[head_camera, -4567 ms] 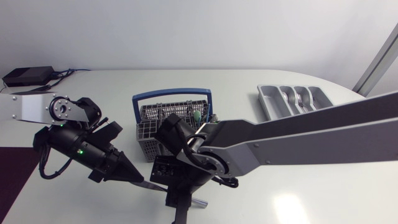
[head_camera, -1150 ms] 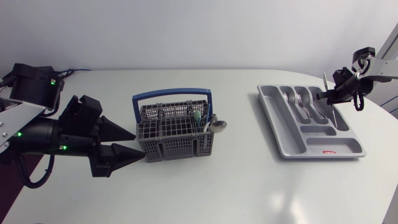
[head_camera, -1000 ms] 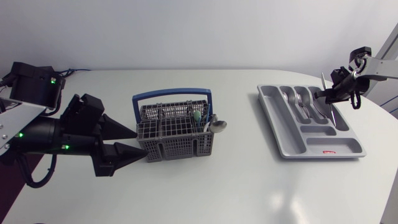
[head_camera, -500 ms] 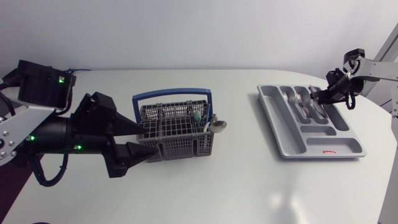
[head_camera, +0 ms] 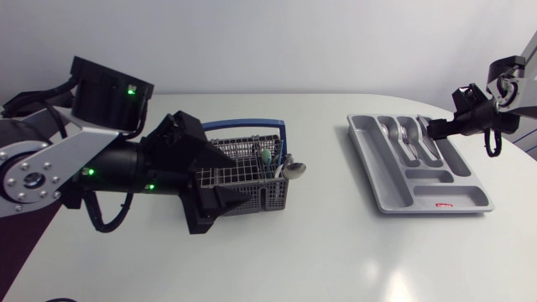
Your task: Unload the cutlery basket into the drawer organizer.
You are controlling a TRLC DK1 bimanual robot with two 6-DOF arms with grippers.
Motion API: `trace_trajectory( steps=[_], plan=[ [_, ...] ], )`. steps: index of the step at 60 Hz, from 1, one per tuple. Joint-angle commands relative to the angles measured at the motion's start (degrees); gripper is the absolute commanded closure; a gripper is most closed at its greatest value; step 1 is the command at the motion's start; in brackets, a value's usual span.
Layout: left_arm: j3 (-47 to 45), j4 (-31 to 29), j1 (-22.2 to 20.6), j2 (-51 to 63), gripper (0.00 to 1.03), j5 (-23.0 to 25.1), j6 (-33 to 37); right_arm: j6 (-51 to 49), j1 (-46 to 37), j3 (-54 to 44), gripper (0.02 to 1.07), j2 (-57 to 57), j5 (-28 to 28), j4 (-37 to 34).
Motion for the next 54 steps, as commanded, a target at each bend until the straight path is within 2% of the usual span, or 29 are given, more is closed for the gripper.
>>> trace_trajectory(
  steps=[1, 22, 30, 46, 54],
  plan=[
    [3.47, 0.89, -1.85, 3.14, 0.14, -1.27, 1.82, -1.87, 0.75, -6.81, 0.14, -3.4, -1.04, 1.37],
    [10.15, 1.07, -5.46, 11.14, 0.14, -3.21, 8.76, -5.48, 4.09, -27.02, 0.12, -15.79, -6.75, 6.91],
    [12.79, 0.54, -7.13, 14.3, 0.14, -5.23, 10.08, -6.18, 5.24, -31.24, 0.12, -17.64, -7.46, 8.66],
    [18.24, -1.22, -8.62, 19.93, 0.15, -5.75, 11.13, -7.41, 8.58, -37.13, 0.12, -22.47, -8.86, 9.81],
    [21.4, -3.42, -8.71, 22.83, 0.21, -5.31, 11.22, -7.41, 12.35, -41.08, 0.13, -29.24, -9.65, 9.9]
  ],
)
